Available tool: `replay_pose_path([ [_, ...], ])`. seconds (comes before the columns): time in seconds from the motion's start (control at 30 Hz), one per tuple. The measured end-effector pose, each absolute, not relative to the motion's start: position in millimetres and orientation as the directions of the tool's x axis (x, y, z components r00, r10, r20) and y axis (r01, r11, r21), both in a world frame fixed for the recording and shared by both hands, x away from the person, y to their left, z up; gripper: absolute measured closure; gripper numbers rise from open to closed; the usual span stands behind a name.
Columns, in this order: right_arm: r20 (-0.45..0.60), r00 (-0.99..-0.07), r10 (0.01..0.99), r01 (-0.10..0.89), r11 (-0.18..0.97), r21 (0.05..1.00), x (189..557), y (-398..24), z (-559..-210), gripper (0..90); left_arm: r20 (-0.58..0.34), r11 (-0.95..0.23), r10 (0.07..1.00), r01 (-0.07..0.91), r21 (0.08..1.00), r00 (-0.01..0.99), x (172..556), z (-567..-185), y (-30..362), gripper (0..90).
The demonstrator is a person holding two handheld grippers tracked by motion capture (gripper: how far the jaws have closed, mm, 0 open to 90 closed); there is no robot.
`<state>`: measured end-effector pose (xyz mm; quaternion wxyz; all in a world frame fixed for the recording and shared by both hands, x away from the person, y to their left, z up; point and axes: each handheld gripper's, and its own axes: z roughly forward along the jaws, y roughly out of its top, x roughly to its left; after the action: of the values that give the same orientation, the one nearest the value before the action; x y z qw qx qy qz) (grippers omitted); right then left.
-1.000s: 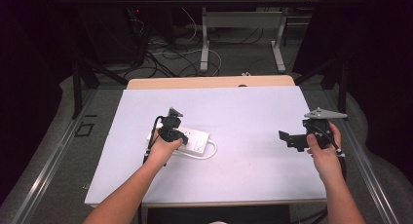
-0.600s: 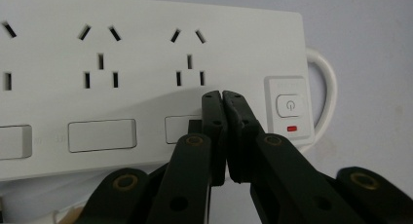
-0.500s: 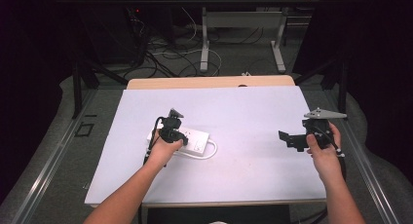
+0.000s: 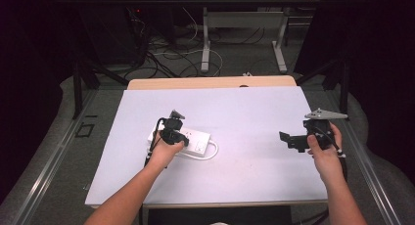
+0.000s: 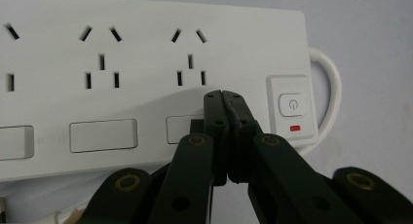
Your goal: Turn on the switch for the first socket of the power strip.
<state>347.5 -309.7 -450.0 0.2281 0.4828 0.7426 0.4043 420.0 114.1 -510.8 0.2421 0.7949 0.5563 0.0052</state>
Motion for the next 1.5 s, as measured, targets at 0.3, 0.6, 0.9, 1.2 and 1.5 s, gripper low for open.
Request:
replay_pose_path([
  [0.3, 0.054, -0.426, 0.903, 0.535, 0.204, 0.82, 347.4, -310.0, -450.2, 0.0, -0.271, -0.275, 0.878, 0.878, 0.391, 0.396, 418.6, -513.2, 110.0, 89.8],
  [0.6, 0.052, -0.428, 0.902, 0.533, 0.206, 0.821, 347.4, -309.7, -450.1, 0.0, -0.279, -0.268, 0.877, 0.881, 0.391, 0.391, 419.0, -513.6, 110.5, 89.8],
  [0.9, 0.057, -0.43, 0.901, 0.536, 0.204, 0.819, 347.9, -309.7, -451.3, 0.0, -0.297, -0.254, 0.875, 0.885, 0.391, 0.382, 421.5, -513.5, 116.7, 89.4],
  [1.2, 0.055, -0.419, 0.906, 0.537, 0.198, 0.82, 347.9, -310.3, -451.5, 0.0, -0.303, -0.248, 0.867, 0.87, 0.426, 0.396, 421.1, -510.4, 120.4, 81.7],
  [1.5, 0.059, -0.424, 0.904, 0.543, 0.201, 0.816, 349.5, -309.8, -452.5, 0.0, -0.3, -0.264, 0.851, 0.844, 0.467, 0.432, 418.9, -506.8, 118.2, 71.3],
])
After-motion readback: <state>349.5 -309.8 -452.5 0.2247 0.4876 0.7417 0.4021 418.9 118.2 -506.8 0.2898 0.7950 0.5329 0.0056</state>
